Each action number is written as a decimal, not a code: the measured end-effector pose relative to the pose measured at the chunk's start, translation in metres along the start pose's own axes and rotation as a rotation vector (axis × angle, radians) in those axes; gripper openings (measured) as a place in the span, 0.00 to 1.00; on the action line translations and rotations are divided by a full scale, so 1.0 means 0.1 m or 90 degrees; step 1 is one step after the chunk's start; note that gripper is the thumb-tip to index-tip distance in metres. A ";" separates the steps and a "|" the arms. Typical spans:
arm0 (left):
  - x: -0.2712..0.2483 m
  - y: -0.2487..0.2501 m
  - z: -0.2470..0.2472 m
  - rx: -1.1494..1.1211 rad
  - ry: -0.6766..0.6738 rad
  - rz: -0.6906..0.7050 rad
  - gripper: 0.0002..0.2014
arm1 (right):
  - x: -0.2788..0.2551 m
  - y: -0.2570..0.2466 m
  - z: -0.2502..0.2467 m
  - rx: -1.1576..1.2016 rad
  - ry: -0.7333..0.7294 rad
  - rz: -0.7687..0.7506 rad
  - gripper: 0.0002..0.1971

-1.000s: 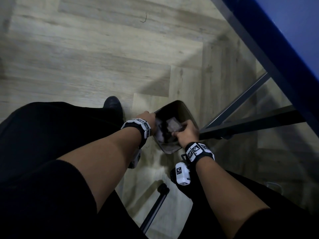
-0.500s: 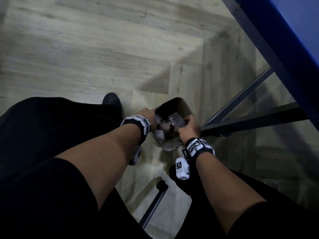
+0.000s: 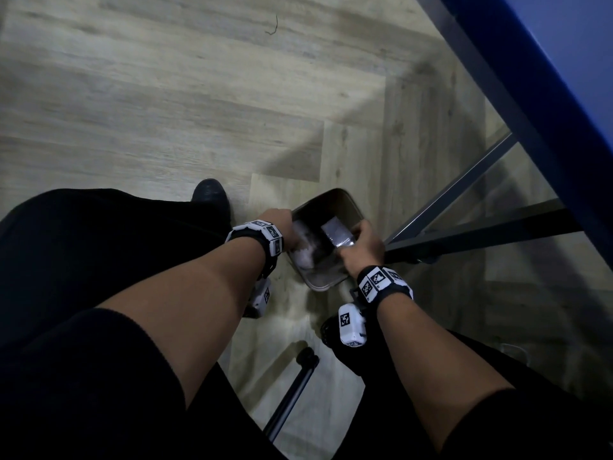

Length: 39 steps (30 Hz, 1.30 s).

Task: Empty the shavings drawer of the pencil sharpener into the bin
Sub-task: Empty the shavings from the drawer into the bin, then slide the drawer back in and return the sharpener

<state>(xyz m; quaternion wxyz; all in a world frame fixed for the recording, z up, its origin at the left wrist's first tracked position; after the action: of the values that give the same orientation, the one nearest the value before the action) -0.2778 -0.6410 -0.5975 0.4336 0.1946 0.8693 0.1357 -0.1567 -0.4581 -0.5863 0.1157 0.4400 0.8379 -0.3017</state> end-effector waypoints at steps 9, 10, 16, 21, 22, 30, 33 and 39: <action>0.01 0.10 -0.08 -0.013 0.035 -0.017 0.14 | -0.07 0.01 -0.09 0.037 -0.043 0.048 0.26; -0.01 0.15 -0.11 -0.005 0.049 -0.019 0.15 | -0.08 0.01 -0.12 0.043 -0.048 0.053 0.26; -0.35 0.64 -0.45 -0.049 0.065 0.046 0.22 | -0.28 -0.04 -0.44 0.108 -0.062 0.079 0.26; -0.68 1.00 -0.84 -0.060 0.061 0.118 0.29 | -0.53 -0.11 -0.79 0.203 -0.070 0.094 0.24; -0.77 1.07 -0.89 -0.053 0.060 0.133 0.29 | -0.55 -0.09 -0.84 0.213 -0.070 0.094 0.25; -1.62 1.43 -0.97 0.108 0.055 0.281 0.47 | -1.13 -0.20 -1.51 0.325 -0.089 0.056 0.07; -1.91 1.55 -0.93 0.149 0.058 0.333 0.59 | -1.36 -0.23 -1.71 0.381 -0.125 0.054 0.12; -2.46 1.81 -1.15 0.186 0.111 0.398 0.42 | -1.86 -0.28 -2.08 0.458 -0.129 -0.015 0.21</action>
<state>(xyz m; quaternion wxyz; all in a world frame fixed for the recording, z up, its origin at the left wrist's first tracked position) -0.1964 -0.6000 -0.2843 0.2629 0.4987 0.8118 0.1520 -0.0558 -0.4683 -0.3250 0.0327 0.4110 0.6673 -0.6203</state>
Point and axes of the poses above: each hand's wrist, its own x-axis towards the middle knuckle, its own z-axis out of the palm, y = z × x, the point moved 7 cm from there along x, towards the middle knuckle, and after that the axes turned 1 degree about -z, right-handed, at the moved point
